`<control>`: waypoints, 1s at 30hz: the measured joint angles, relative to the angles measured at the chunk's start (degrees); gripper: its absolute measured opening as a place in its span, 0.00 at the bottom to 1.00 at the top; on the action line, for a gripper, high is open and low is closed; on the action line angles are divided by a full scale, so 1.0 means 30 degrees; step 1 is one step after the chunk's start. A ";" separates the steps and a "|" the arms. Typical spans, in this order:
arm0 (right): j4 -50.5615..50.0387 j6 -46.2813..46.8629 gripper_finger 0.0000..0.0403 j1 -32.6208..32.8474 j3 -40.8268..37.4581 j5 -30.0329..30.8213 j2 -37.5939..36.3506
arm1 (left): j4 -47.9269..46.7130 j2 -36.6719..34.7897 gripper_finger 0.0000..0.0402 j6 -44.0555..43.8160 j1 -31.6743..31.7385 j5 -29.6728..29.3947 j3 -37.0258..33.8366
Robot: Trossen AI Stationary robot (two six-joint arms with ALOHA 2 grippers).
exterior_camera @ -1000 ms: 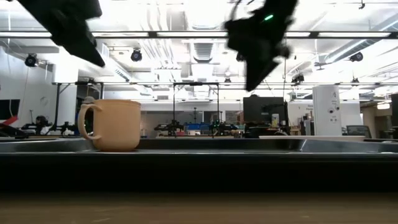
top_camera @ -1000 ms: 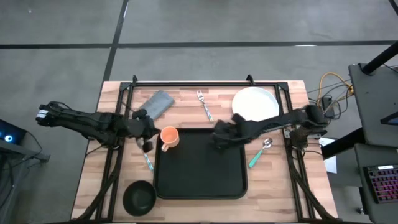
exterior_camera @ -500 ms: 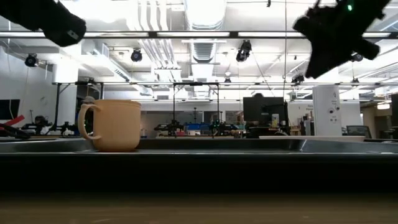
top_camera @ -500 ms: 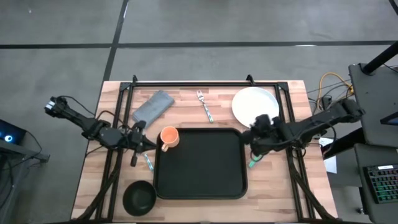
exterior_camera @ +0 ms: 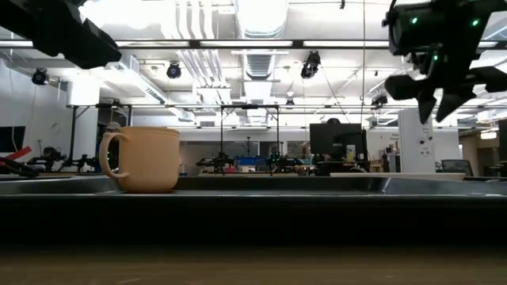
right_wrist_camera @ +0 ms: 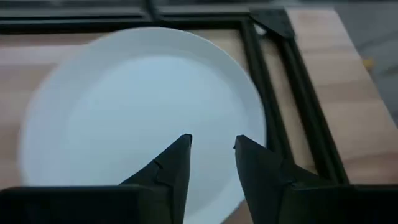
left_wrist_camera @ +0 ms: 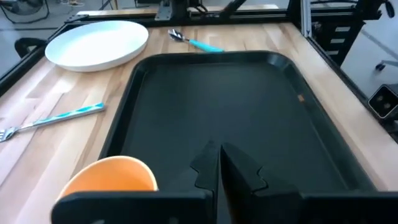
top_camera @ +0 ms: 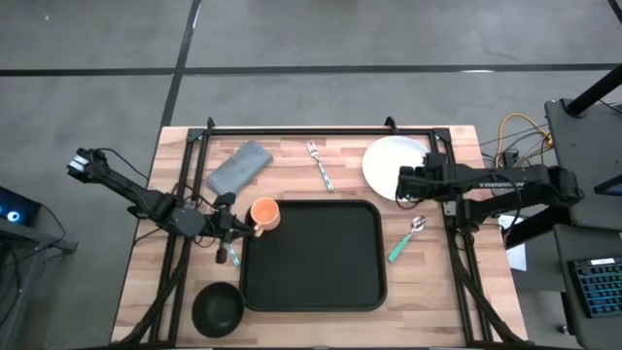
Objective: Set up tray
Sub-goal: Put the white plate to the right of the orange mug on the black tray
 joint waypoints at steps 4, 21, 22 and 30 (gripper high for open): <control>-0.0030 -0.0795 0.30 -0.2136 -0.0396 -0.0959 -0.0014 | 0.0014 0.0470 0.00 -0.0062 0.0000 0.0003 0.0000; 0.2588 -0.0289 0.17 -0.3958 -0.1962 -0.3679 0.0772 | 0.0122 0.0161 0.00 -0.0576 0.0000 0.0022 0.0000; 0.2891 -0.1124 0.16 -0.3958 -0.2015 -0.3704 0.0782 | 0.0116 0.0161 0.00 -0.0576 0.0000 0.0027 0.0000; 0.6496 -1.1538 0.15 -0.5595 -0.1804 -0.2806 0.0787 | 0.0114 0.0180 0.00 -0.0576 0.0000 0.0029 0.0000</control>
